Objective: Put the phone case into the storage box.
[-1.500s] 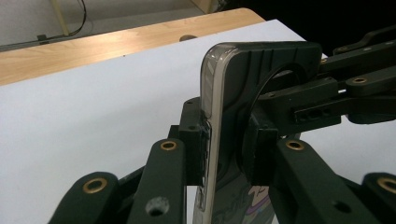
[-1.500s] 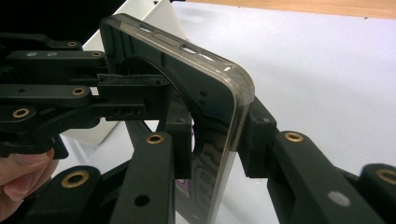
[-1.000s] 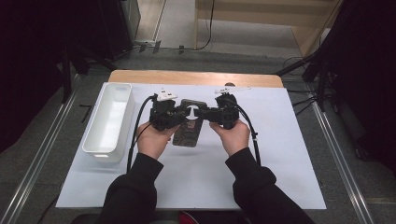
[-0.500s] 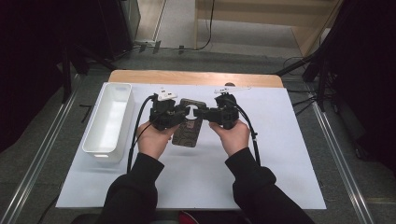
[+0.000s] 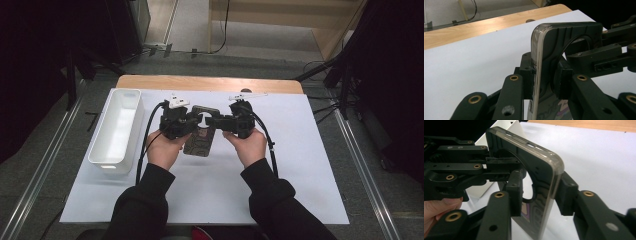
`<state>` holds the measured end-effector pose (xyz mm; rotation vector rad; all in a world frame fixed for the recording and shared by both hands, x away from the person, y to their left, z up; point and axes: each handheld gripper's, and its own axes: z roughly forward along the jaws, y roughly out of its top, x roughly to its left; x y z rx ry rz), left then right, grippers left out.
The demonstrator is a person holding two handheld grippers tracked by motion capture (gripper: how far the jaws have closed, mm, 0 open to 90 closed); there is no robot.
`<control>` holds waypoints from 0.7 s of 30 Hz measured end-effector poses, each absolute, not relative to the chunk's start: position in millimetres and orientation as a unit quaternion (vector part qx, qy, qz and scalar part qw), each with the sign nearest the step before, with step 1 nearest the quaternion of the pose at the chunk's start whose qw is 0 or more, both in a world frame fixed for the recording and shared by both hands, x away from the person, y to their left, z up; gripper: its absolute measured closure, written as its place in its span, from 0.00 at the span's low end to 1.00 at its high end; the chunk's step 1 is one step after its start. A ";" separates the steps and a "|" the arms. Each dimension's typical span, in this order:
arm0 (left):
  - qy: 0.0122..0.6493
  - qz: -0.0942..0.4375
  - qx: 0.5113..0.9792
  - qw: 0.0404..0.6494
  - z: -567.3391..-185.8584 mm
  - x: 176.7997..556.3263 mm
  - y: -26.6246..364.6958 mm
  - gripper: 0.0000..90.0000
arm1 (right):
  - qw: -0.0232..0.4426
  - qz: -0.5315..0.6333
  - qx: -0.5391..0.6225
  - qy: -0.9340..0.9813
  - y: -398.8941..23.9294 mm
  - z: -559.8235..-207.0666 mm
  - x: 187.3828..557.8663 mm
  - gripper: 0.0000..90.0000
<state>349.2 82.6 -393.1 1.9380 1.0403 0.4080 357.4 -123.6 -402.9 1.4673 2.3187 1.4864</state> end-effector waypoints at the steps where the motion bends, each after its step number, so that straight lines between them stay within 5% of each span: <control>1: 0.418 0.163 0.779 0.437 -393.1 349.3 82.6 0.81 | 0.014 0.476 0.469 0.744 -123.1 -402.8 357.2 0.65; 9: 0.417 0.154 0.779 0.442 -392.7 350.0 86.1 0.82 | 0.013 0.472 0.460 0.752 -122.5 -404.4 357.3 0.45; 21: 0.418 0.135 0.775 0.454 -388.9 352.0 95.3 0.82 | 0.002 0.474 0.427 0.770 -128.7 -403.1 353.3 0.38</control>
